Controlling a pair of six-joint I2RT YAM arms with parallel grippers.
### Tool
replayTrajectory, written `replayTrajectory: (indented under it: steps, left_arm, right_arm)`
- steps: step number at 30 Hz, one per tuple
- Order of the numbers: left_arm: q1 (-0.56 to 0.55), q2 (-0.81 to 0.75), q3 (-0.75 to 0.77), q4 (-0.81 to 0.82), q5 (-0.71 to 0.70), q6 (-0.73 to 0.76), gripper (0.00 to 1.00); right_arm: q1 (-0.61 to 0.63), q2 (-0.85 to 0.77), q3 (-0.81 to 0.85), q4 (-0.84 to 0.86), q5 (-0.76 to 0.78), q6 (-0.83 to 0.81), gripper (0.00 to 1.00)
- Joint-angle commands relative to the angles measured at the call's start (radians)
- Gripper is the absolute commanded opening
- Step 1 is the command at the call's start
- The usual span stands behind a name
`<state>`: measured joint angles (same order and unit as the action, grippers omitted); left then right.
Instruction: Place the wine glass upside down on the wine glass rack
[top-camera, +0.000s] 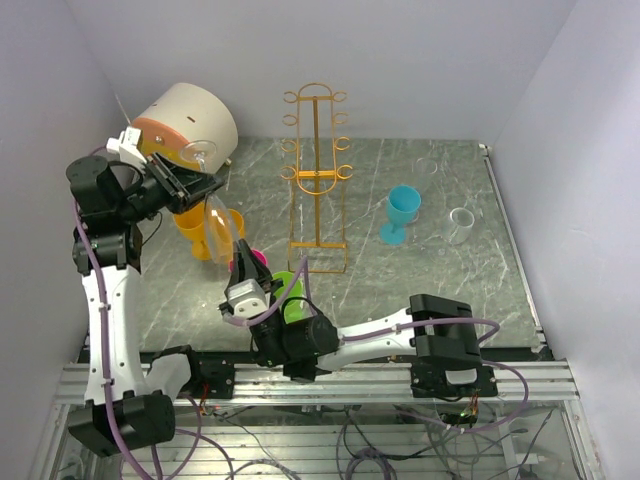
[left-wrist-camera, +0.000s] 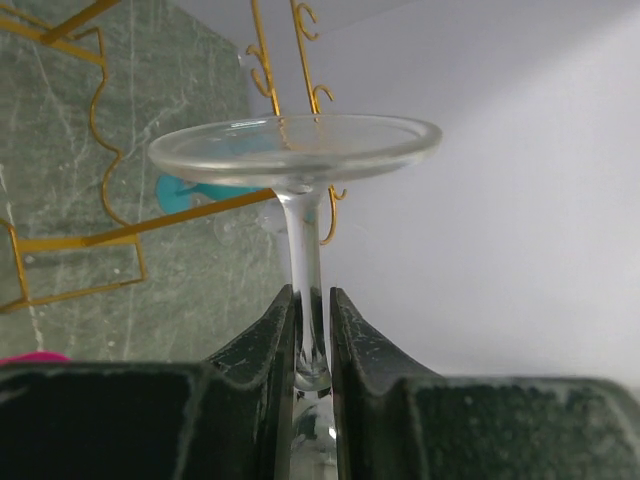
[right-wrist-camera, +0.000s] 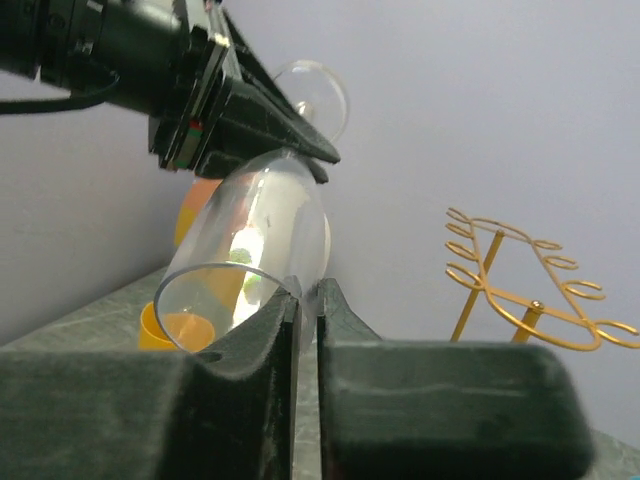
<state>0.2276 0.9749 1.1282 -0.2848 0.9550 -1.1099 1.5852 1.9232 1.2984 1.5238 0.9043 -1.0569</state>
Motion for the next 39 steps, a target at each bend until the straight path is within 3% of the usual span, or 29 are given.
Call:
replayTrajectory:
  steps: [1,2,5,7,11,13,16,20,23,27,30,39]
  left_arm:
    - [-0.002,0.06,0.18,-0.039,-0.037,0.303,0.07]
    - [-0.004,0.075,0.208,-0.081,-0.05,0.357,0.07]
    - [-0.006,0.117,0.257,-0.145,-0.072,0.434,0.07]
    - [-0.005,0.132,0.255,-0.136,-0.062,0.419,0.07]
    - [-0.014,0.138,0.24,-0.104,-0.061,0.42,0.07]
    - [-0.03,0.161,0.28,-0.164,-0.088,0.504,0.07]
    - [-0.071,0.207,0.356,-0.264,-0.182,0.663,0.07]
    - [-0.154,0.246,0.41,-0.277,-0.321,0.826,0.07]
    - [-0.206,0.27,0.412,-0.209,-0.376,0.934,0.07]
    - [-0.232,0.353,0.442,-0.126,-0.42,1.095,0.07]
    - [-0.232,0.413,0.464,-0.053,-0.402,1.18,0.07]
    - [-0.268,0.663,0.565,0.196,-0.194,1.3,0.07]
  right_arm:
    - [0.018,-0.01,-0.041,0.015,0.019,0.086,0.12]
    - [0.02,-0.007,-0.042,-0.003,0.015,0.091,0.21]
    - [0.02,0.01,-0.034,-0.021,0.014,0.093,0.35]
    - [0.02,0.021,-0.035,0.004,0.009,0.078,0.47]
    - [0.023,0.04,-0.027,0.045,0.022,0.029,0.79]
    - [0.028,0.033,-0.033,0.064,0.036,0.011,0.86]
    - [0.036,0.001,-0.046,0.023,0.062,0.029,0.89]
    - [0.048,-0.056,-0.068,-0.13,0.083,0.11,0.91]
    - [0.066,-0.13,-0.094,-0.33,0.068,0.185,0.92]
    - [0.049,-0.285,-0.116,-0.751,-0.018,0.483,1.0]
    - [0.012,-0.405,-0.133,-0.911,-0.057,0.638,1.0]
    - [-0.086,-0.664,-0.2,-1.166,-0.016,0.817,1.0]
